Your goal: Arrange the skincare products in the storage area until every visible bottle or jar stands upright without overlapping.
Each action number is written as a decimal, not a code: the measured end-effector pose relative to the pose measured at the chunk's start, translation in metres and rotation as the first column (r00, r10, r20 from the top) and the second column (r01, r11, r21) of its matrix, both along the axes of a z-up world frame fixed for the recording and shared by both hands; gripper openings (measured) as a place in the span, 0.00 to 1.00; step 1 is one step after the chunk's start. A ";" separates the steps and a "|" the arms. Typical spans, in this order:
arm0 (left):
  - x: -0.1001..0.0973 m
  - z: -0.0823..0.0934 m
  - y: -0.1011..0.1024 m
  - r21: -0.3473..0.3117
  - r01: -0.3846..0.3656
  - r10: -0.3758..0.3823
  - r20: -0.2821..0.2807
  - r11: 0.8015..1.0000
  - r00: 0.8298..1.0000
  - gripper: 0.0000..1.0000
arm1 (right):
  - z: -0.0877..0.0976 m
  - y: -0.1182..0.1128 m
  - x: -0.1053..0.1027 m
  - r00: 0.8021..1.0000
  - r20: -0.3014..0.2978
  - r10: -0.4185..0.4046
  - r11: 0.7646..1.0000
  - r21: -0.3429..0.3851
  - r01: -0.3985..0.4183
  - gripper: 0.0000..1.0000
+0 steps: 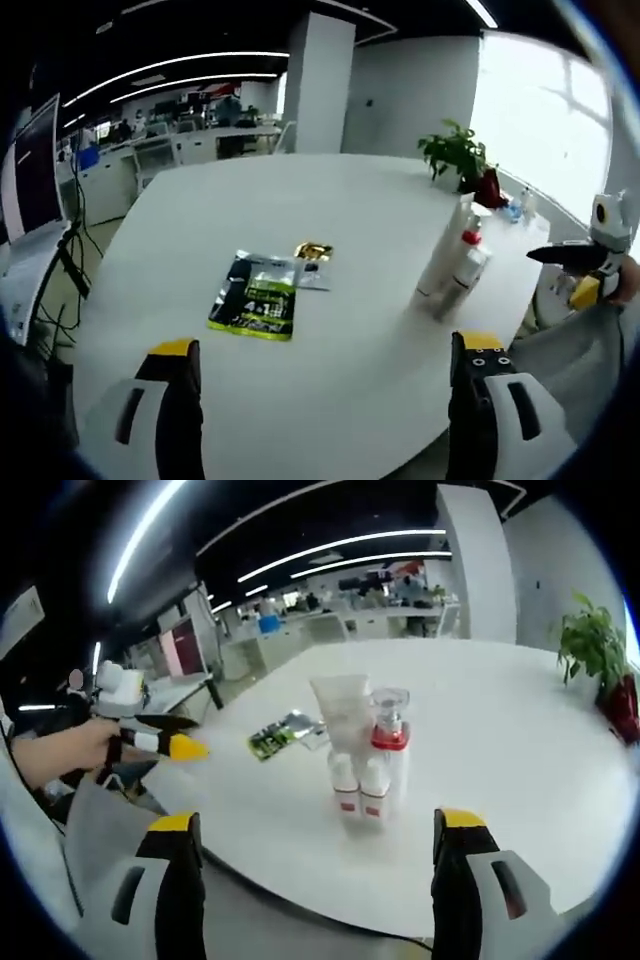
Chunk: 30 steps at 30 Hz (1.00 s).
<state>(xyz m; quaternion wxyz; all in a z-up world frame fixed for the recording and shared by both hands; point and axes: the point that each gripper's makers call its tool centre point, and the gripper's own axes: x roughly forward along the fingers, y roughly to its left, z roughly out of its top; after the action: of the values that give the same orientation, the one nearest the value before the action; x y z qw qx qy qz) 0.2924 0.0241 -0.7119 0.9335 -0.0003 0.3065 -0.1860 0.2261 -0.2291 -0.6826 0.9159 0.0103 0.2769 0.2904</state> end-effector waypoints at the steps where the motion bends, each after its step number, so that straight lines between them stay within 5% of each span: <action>1: 0.001 -0.002 0.000 0.003 0.001 -0.001 -0.009 1.000 1.000 0.98 | 0.000 0.000 0.000 1.000 -0.001 -0.001 1.000 -0.001 0.001 0.95; 20: 0.058 -0.040 0.014 0.107 0.039 -0.024 -0.135 0.993 0.991 0.93 | -0.003 -0.002 0.001 0.999 -0.031 -0.023 1.000 -0.011 0.022 0.93; 30: 0.069 -0.059 0.028 0.138 0.017 0.012 -0.207 0.990 0.978 0.92 | -0.006 -0.005 0.002 0.998 -0.047 -0.041 0.999 -0.007 0.041 0.92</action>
<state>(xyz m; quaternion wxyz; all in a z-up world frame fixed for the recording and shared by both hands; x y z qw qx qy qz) 0.3614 0.0518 -0.7711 0.8941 0.0457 0.4143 -0.1641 0.2284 -0.2344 -0.6888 0.9149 0.0200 0.2989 0.2705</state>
